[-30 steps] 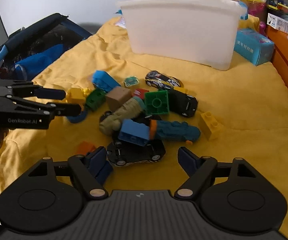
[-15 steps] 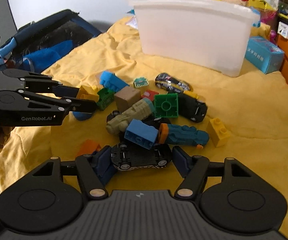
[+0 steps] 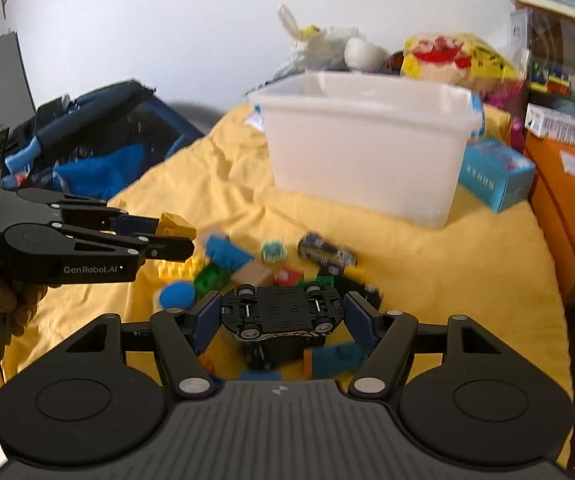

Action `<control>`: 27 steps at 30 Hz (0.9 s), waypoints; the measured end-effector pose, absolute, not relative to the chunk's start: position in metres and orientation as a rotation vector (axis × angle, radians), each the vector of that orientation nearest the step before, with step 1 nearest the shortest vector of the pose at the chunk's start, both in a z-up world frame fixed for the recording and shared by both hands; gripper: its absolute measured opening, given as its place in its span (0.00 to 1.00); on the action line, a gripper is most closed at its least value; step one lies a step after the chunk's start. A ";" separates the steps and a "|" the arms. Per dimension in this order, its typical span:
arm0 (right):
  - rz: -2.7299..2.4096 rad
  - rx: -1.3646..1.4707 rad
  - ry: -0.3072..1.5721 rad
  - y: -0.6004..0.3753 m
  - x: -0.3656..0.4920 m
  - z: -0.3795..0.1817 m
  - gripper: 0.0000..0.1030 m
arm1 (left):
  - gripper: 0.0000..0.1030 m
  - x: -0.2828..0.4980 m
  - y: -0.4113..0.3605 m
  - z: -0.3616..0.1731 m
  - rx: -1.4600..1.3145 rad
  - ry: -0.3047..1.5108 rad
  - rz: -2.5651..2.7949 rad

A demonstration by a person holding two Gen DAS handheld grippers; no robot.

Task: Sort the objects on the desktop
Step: 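Carry the yellow brick and black car into the white bin and release both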

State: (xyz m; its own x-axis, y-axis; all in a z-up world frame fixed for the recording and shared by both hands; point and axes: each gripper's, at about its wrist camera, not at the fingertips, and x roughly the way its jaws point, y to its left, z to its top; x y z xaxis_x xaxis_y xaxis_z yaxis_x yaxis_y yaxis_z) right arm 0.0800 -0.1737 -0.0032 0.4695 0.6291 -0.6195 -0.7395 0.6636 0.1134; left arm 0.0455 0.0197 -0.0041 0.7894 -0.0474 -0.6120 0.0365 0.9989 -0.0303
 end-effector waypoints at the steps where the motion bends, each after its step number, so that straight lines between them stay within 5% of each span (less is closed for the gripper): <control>1: 0.844 -0.174 0.671 -0.173 0.082 0.000 0.67 | 0.34 0.048 0.019 0.002 -0.017 0.651 -0.041; 27: 0.725 -0.017 0.532 -0.151 0.227 0.088 0.67 | 0.34 0.192 0.033 0.103 -0.001 0.528 0.030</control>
